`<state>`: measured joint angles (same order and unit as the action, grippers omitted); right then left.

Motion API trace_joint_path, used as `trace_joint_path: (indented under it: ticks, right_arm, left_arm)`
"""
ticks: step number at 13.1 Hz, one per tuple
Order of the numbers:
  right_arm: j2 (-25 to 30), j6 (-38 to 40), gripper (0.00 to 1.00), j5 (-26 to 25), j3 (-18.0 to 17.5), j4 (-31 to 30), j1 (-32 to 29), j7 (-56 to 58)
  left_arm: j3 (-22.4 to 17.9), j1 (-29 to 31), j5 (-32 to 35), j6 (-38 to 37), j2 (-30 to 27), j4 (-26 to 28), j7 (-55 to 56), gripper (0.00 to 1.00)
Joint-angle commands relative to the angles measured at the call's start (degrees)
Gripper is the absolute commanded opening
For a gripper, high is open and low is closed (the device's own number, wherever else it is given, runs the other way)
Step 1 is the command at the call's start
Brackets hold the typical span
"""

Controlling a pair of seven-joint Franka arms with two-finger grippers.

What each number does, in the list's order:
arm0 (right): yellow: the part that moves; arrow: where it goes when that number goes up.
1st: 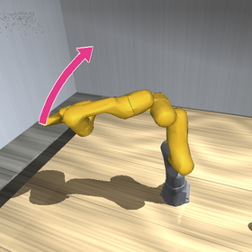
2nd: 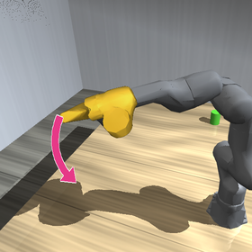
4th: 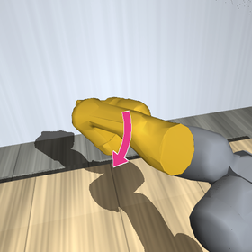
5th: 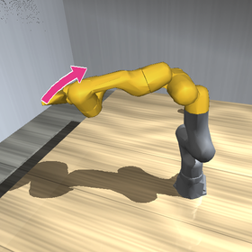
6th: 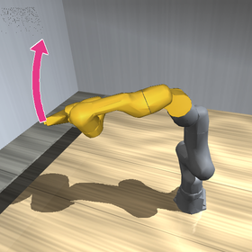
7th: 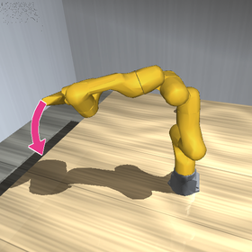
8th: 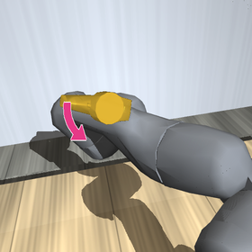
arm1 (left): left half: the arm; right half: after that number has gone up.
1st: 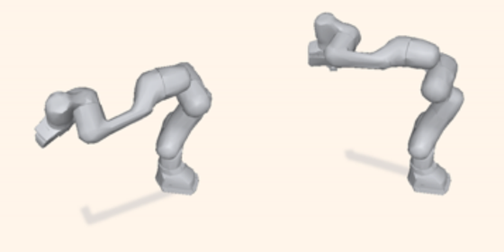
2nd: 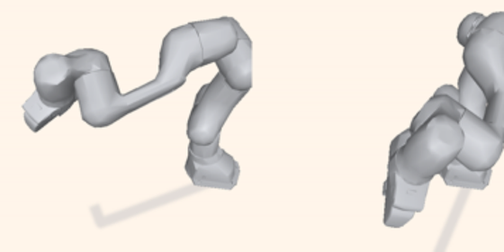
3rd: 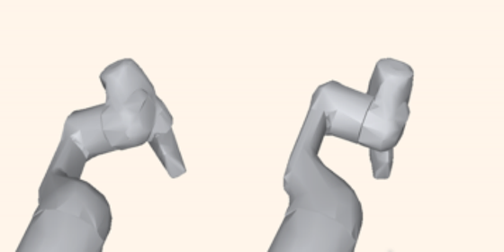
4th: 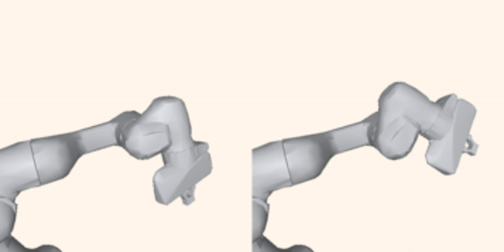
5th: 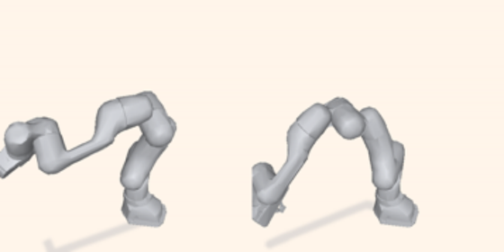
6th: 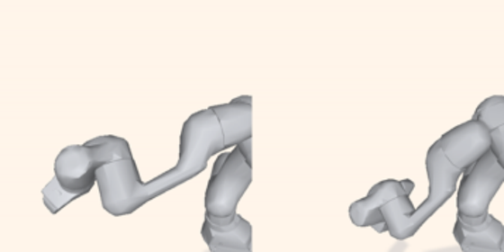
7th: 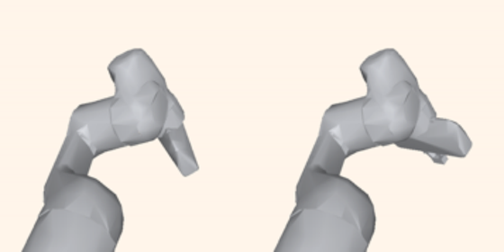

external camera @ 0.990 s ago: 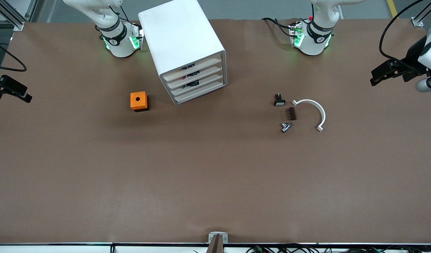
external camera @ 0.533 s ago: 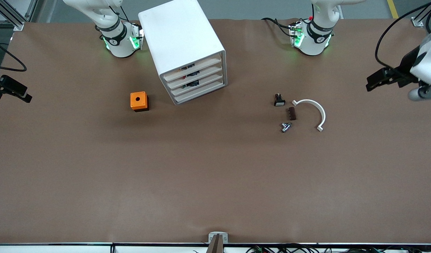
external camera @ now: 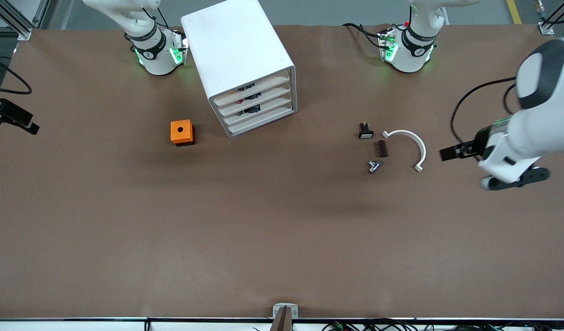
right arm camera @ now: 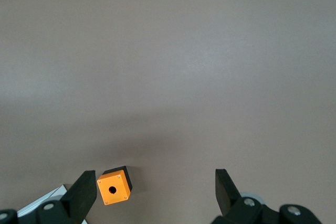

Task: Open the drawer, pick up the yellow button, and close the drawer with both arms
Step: 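Reach the left gripper toward the cabinet drawer while the right gripper moves in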

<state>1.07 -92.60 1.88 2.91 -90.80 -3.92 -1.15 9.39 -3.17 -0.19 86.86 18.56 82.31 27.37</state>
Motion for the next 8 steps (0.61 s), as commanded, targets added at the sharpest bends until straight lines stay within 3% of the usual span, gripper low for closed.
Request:
trace_joint_path:
  ticks: [1,8]
  right_arm:
    - [0.1,-0.2,1.0,0.2,-0.7,-0.4,-1.2,0.6]
    - [-6.2,-0.4,1.0,1.3,-1.8,2.2,-1.4,-2.4]
  left_arm:
    - [0.1,-3.4,-3.0,0.4,5.9,-3.5,11.0,1.0]
    - [0.1,-9.3,-3.9,2.0,12.8,-3.4,27.8,1.0]
